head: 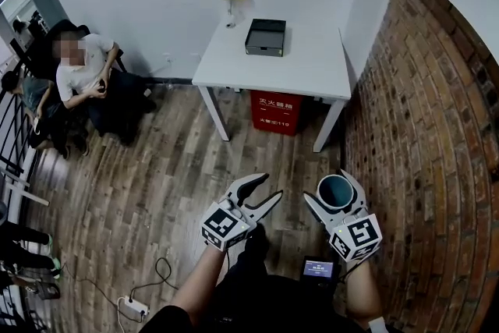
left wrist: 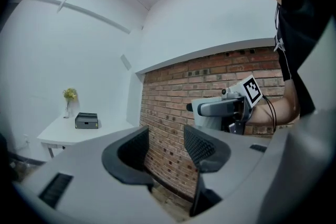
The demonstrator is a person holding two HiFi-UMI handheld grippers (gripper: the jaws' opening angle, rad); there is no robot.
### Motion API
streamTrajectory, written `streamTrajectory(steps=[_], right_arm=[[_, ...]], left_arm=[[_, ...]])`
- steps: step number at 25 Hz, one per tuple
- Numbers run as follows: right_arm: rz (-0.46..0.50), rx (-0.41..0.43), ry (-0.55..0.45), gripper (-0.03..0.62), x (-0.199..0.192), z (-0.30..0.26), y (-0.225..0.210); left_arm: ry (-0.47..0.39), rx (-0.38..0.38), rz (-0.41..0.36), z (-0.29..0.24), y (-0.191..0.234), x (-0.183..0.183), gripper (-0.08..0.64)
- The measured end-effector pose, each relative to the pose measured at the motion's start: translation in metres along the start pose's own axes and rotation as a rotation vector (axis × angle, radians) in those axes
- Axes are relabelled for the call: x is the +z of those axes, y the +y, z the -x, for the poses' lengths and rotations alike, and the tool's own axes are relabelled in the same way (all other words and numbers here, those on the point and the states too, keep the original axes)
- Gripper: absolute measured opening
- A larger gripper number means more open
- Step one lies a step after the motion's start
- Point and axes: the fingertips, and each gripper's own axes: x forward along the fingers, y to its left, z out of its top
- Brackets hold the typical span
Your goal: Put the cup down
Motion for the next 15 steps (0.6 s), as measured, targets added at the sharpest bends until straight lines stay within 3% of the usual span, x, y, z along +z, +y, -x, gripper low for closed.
streamTrajectory(steps=[9, 15], right_arm=[[-0.02, -0.021, 0.003, 0.414, 0.022, -0.107, -0.026], [-0.003, -0.034, 0.012, 0.414, 0.038, -0.163, -0.03]], left_arm=[[-0.022, -0.06, -0.018, -0.027, 0.11, 0.015, 0.259], [-0.047, -0.074, -0.022, -0.03, 0.166, 0.027, 0.258]])
